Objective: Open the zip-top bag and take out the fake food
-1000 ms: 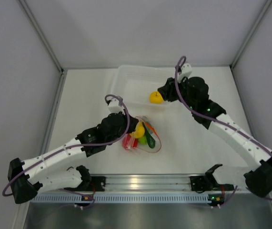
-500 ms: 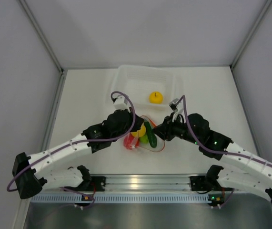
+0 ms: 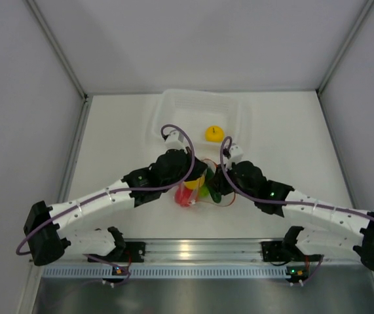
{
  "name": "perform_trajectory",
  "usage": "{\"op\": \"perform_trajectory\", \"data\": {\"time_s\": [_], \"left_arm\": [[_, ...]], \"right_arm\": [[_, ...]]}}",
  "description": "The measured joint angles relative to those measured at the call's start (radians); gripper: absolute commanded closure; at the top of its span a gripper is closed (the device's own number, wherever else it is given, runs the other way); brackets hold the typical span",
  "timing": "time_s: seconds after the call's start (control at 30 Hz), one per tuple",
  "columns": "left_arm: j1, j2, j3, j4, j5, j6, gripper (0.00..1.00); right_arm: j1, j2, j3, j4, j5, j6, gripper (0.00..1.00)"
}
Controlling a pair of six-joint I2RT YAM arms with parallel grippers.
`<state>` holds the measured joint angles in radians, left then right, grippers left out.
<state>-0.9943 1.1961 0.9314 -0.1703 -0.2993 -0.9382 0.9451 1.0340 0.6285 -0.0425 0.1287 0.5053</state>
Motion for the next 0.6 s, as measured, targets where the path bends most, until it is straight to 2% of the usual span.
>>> {"op": "perform_trajectory", "data": {"time_s": [0.27, 0.6], "left_arm": [[-0.003, 0.048, 0.014, 0.013, 0.020, 0.002, 1.00], [0.005, 0.151, 0.032, 0.013, 0.058, 0.056, 1.00]], "right_arm": [[0.002, 0.107, -0.100, 0.192, 0.150, -0.092, 0.72], [-0.014, 0.256, -0.139, 0.362, 0.217, -0.227, 0.58]]}}
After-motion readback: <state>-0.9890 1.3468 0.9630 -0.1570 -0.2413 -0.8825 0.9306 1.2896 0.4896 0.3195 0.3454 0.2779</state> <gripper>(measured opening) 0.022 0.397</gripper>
